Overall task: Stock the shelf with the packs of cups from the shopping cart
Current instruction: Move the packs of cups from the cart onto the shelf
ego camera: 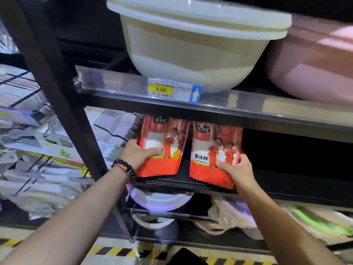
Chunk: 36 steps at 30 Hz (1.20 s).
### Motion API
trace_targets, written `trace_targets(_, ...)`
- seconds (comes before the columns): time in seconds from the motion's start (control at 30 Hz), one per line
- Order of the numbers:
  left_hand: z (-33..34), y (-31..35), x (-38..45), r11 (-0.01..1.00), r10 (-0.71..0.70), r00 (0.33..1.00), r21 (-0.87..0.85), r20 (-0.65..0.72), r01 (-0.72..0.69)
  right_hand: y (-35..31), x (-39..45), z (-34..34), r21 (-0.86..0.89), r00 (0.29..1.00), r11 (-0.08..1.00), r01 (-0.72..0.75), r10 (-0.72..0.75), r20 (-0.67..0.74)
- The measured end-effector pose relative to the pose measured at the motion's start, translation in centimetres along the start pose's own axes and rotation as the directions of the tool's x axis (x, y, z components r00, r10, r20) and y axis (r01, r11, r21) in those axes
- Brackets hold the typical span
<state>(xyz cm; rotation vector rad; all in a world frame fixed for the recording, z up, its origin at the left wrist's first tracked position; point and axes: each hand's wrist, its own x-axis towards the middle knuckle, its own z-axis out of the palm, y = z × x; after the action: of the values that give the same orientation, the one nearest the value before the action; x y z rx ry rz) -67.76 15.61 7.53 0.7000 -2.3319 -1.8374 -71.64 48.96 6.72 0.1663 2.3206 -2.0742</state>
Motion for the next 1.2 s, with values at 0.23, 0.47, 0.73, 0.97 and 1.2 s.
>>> trace_targets(0.23, 0.9, -0.1, 3.3, 0.986, -0.081, 0.995, 0.141, -0.050, 0.087, 2.3, 3.8, 1.0, -0.039, 0.996, 0.996, -0.082, 0.083, 0.027)
trace_targets(0.47, 1.3, 0.6, 5.2, 0.976, 0.078, 0.996, 0.209, -0.046, -0.067, 1.3, 6.5, 2.8, -0.087, 0.995, 0.994, -0.058, 0.065, 0.073)
trace_targets(0.73, 1.0, 0.8, 6.6, 0.969, 0.214, 0.976, 0.140, -0.042, -0.206, 0.1, 7.9, 4.4, -0.111, 0.984, 0.987, 0.119, -0.102, 0.149)
trace_targets(0.97, 1.3, 0.5, 8.1, 0.924, 0.311, 0.948, 0.255, -0.071, -0.284, -0.2, 8.9, 5.1, -0.182, 0.986, 0.978, 0.098, -0.071, 0.150)
trace_targets(1.2, 1.3, 0.7, 9.3, 0.906, 0.309, 0.951, 0.313, -0.031, -0.284, -0.5, 9.5, 5.7, -0.179, 0.988, 0.981, 0.078, -0.052, 0.148)
